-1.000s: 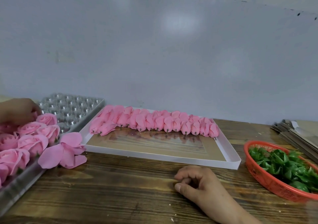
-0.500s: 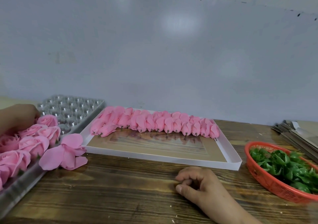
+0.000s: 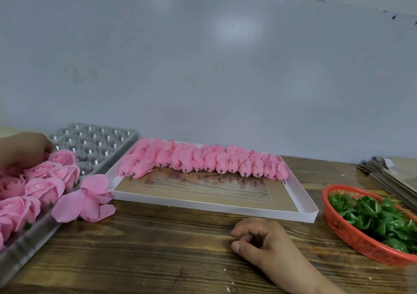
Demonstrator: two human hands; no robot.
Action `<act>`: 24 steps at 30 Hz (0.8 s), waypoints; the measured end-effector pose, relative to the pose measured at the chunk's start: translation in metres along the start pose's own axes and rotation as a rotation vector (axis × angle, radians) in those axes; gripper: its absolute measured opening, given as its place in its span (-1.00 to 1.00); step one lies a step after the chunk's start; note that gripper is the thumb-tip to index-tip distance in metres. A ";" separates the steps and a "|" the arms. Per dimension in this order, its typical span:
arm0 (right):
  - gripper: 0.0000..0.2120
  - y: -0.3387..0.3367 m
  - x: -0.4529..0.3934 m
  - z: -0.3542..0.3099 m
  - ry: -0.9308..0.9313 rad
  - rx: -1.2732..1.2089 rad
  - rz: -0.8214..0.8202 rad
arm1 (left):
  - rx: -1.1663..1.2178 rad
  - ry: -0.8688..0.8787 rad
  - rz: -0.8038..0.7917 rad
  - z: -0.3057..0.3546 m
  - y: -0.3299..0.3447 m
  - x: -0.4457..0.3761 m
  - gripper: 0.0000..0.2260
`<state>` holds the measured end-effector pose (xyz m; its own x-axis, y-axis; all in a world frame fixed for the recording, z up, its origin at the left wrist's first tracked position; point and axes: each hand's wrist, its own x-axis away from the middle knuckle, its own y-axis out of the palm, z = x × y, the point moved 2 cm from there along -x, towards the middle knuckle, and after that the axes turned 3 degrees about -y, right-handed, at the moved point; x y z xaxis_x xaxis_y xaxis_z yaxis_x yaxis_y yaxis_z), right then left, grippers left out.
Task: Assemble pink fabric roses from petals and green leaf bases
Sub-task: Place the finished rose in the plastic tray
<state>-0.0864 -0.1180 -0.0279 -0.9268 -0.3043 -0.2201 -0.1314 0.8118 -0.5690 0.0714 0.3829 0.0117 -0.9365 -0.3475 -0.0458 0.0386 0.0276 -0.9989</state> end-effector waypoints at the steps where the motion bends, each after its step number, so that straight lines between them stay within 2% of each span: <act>1: -0.94 0.000 0.000 0.000 -0.004 -0.003 -0.002 | 0.005 -0.004 0.006 -0.001 0.002 0.000 -0.79; 6: -0.94 0.000 0.000 0.004 -0.004 -0.009 -0.010 | -0.039 0.057 -0.036 -0.002 0.006 -0.003 -0.69; 9: -0.93 0.001 -0.001 0.005 0.001 -0.017 0.002 | -0.051 0.036 -0.047 -0.002 -0.002 0.003 -0.80; 12: -0.94 0.002 0.000 0.006 0.002 -0.025 0.015 | -0.067 0.039 0.014 0.002 -0.007 0.012 -0.90; 15: -0.94 0.002 0.000 0.007 0.013 -0.038 0.014 | -0.048 0.012 0.081 0.010 -0.014 0.029 -0.84; 18: -0.92 0.004 0.000 0.007 0.021 -0.058 0.007 | 0.109 0.003 0.228 0.024 -0.030 0.044 -0.73; 21: -0.92 0.005 0.001 0.007 0.026 -0.067 0.004 | 0.239 0.089 0.414 0.055 -0.056 0.077 -0.71; 24: -0.91 0.005 0.001 0.006 0.032 -0.072 0.000 | 0.291 0.210 0.433 0.093 -0.071 0.116 -0.68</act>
<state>-0.0857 -0.1175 -0.0357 -0.9373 -0.2891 -0.1945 -0.1551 0.8460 -0.5101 -0.0073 0.2540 0.0766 -0.8618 -0.1665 -0.4791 0.5019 -0.1434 -0.8530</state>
